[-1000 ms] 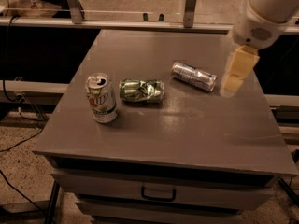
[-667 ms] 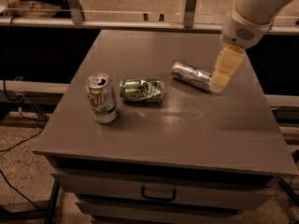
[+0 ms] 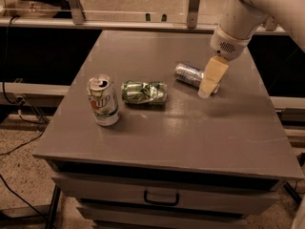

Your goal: Pick redbull can

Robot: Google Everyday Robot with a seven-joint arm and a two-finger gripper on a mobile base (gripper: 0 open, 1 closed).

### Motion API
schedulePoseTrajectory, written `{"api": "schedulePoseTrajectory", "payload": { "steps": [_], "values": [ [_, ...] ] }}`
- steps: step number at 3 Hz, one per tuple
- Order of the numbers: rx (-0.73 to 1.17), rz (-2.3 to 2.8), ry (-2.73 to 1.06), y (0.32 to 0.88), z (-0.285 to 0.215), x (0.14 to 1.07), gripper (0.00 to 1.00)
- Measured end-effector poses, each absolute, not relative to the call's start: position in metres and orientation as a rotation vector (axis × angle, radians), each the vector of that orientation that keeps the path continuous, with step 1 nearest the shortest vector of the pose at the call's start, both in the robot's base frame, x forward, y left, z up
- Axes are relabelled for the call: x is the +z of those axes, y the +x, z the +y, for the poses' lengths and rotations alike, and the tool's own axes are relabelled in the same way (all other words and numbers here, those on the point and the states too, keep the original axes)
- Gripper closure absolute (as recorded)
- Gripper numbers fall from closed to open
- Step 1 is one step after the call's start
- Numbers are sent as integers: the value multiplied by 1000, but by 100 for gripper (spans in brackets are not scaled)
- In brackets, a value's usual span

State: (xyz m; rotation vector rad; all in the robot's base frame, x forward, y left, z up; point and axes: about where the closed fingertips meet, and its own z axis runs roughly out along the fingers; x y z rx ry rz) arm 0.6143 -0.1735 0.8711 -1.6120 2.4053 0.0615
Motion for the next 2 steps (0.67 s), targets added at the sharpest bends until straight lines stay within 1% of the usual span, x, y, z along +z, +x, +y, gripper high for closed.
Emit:
{"api": "schedulePoseTrajectory", "payload": {
  "steps": [1,2],
  "values": [
    [91,2434,-1607,621,-165,848,18],
    [107,2458,-1610,624,-158,831,41]
  ]
}}
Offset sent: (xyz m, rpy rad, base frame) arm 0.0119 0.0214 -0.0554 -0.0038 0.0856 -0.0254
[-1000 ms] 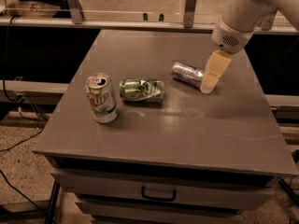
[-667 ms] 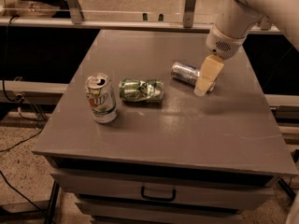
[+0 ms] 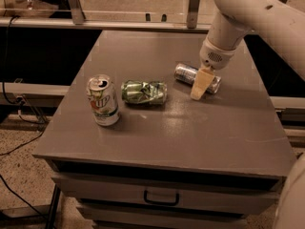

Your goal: Pick redbull can

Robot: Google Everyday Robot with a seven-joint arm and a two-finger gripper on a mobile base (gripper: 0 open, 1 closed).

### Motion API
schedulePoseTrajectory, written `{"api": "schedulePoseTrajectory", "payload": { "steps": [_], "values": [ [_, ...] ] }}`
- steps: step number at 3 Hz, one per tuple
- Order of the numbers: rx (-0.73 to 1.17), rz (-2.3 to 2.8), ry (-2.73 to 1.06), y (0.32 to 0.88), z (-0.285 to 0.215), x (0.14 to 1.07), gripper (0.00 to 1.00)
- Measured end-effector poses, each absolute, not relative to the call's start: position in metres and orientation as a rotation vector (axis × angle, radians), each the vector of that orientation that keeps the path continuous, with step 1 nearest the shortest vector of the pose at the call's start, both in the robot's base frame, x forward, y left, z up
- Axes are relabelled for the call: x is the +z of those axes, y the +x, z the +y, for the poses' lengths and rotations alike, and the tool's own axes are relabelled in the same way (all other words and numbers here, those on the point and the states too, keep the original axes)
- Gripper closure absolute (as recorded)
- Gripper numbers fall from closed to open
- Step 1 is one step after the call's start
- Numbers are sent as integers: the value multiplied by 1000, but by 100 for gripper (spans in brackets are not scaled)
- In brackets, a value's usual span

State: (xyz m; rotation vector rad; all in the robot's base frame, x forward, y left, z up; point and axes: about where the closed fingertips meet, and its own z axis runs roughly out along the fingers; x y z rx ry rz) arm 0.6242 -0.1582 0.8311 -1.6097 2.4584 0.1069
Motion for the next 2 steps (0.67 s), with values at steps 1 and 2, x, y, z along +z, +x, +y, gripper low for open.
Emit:
{"api": "schedulePoseTrajectory", "payload": {
  "steps": [1,2],
  "values": [
    [107,2463,-1613,625,-157,831,65],
    [107,2463,-1613,625,-157,835,88]
  ]
}}
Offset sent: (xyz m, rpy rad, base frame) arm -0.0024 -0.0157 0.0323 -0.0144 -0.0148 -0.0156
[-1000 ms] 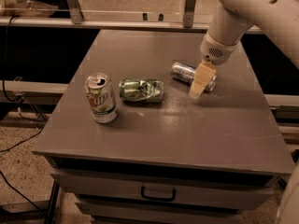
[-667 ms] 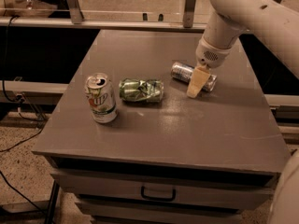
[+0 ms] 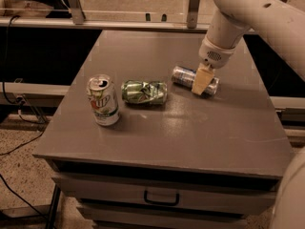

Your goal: Pick redbull can

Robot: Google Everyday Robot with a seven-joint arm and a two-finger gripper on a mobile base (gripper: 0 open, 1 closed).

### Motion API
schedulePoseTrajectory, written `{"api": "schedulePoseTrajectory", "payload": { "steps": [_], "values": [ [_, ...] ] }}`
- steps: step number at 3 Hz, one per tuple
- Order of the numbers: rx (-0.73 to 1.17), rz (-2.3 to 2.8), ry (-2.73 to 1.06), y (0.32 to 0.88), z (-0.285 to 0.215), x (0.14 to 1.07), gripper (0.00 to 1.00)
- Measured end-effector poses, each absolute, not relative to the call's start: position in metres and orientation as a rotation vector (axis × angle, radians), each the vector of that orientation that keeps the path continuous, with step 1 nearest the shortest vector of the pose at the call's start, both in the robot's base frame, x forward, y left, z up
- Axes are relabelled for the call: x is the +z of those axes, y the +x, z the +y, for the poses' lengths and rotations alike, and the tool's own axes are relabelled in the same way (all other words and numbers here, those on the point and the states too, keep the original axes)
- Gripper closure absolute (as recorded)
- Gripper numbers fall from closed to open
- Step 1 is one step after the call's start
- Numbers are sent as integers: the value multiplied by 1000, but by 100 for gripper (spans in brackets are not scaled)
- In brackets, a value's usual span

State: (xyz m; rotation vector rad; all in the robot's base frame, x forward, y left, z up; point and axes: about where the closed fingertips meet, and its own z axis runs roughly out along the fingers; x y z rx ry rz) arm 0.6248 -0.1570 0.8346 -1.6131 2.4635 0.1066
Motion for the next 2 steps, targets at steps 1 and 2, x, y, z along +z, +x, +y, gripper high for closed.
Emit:
{"api": "schedulePoseTrajectory", "payload": {
  "steps": [1,2],
  "values": [
    [51,2461,-1558,620,-190,881,100],
    [44,2454,-1548,623,-191,884,100]
  ]
}}
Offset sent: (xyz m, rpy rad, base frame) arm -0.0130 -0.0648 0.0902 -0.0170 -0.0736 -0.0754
